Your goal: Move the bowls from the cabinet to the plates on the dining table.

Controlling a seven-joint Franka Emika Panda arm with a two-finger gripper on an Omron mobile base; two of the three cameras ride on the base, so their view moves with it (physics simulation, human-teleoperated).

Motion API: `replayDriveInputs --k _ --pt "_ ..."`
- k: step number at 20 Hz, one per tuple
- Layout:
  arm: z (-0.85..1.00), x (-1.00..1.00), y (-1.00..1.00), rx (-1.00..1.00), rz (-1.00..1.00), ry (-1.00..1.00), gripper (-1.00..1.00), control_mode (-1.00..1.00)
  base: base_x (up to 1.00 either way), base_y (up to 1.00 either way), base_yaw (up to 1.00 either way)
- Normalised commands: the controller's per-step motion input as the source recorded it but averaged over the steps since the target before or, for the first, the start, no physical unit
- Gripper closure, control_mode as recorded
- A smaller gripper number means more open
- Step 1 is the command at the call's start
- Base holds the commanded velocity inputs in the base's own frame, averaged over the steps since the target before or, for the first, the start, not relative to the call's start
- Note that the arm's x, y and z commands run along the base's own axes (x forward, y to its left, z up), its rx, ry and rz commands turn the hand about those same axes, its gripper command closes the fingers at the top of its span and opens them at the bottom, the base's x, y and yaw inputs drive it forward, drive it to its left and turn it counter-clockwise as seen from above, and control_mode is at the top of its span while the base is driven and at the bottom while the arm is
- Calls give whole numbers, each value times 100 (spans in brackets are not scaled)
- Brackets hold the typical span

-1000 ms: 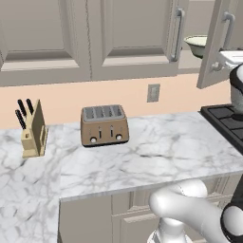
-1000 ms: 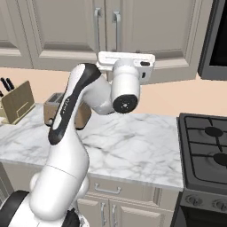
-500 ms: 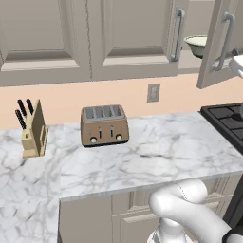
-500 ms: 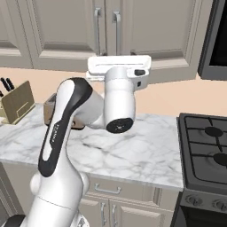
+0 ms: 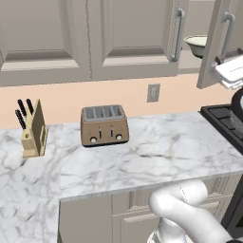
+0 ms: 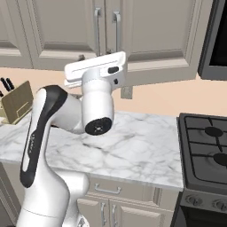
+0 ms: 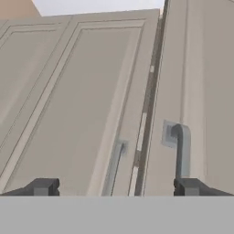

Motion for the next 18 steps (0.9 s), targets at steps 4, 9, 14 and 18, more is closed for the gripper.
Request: replayDriveInputs --k 4,9,14,18 --pt "0 -2 58 -2 0 8 -100 -100 0 0 0" --pt "0 0 56 2 0 19 -100 -100 0 0 0" --pt "-8 0 59 2 -2 24 -100 -100 0 0 0" --pt "-20 0 54 0 -3 28 -100 -100 0 0 0"
